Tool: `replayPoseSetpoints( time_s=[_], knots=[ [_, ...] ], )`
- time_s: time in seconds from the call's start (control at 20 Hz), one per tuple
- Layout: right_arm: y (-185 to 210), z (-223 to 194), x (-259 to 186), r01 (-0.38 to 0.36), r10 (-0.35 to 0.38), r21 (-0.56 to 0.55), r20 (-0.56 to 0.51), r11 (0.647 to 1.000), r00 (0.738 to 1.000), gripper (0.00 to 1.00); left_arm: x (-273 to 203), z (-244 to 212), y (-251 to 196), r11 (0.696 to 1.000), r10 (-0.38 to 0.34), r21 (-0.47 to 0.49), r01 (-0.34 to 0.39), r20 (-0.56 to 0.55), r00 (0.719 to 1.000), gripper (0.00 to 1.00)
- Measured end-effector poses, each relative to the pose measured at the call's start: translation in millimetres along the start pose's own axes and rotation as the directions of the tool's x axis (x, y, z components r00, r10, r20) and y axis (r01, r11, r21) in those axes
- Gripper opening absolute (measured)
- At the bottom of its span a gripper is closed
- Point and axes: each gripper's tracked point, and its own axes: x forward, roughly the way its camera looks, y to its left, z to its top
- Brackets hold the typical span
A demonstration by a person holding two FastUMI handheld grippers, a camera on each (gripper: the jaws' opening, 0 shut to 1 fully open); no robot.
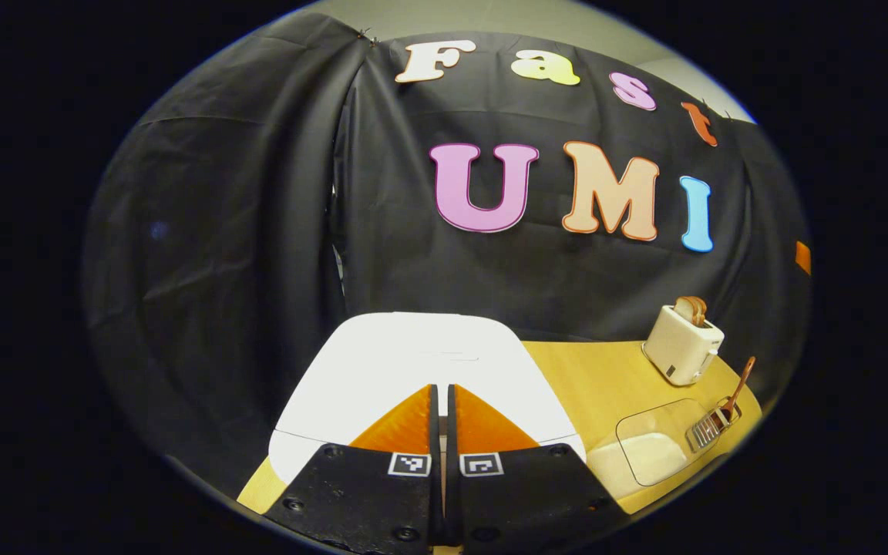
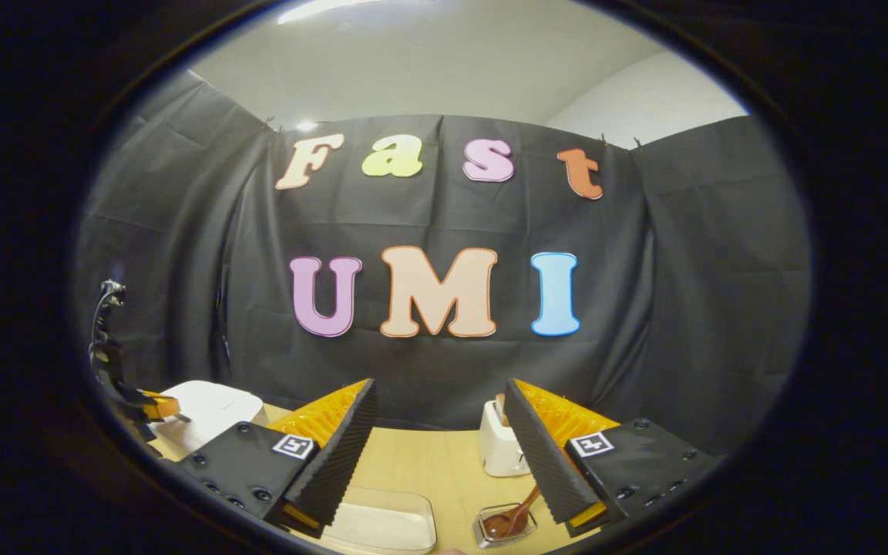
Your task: Close the left gripper, press the button to open the rice cooker; take a wooden spoon from the chopstick holder with the right hand, scoop a spoonful of rice and pour it into the rice cooker, then put the wooden spoon back into the chopstick holder.
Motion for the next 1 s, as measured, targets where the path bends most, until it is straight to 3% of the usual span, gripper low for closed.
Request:
replayPoseSetpoints(
  time_s=[0.25, 0.65, 1.0],
  knots=[
    [1, 1, 2, -0.001, 0.001, -0.008, 0.0, 1.0, 1.0, 1.0, 4, -16, 1, 1.0, 0.002, -0.014, -0.003, -0.038, 0.999, 0.0],
    [6, -1, 5, -0.01, 0.01, -0.007, -0.002, 1.0, 1.0, 1.0, 6, -18, 1, 0.998, 0.013, -0.055, -0.012, 0.029, 0.999, 0.0],
    [-3, 3, 4, -0.009, 0.009, 0.001, 0.013, 1.0, 1.0, 1.0, 2, 1, -1, 0.998, 0.034, 0.041, -0.036, 0.06, 0.998, 0.0]
  ],
)
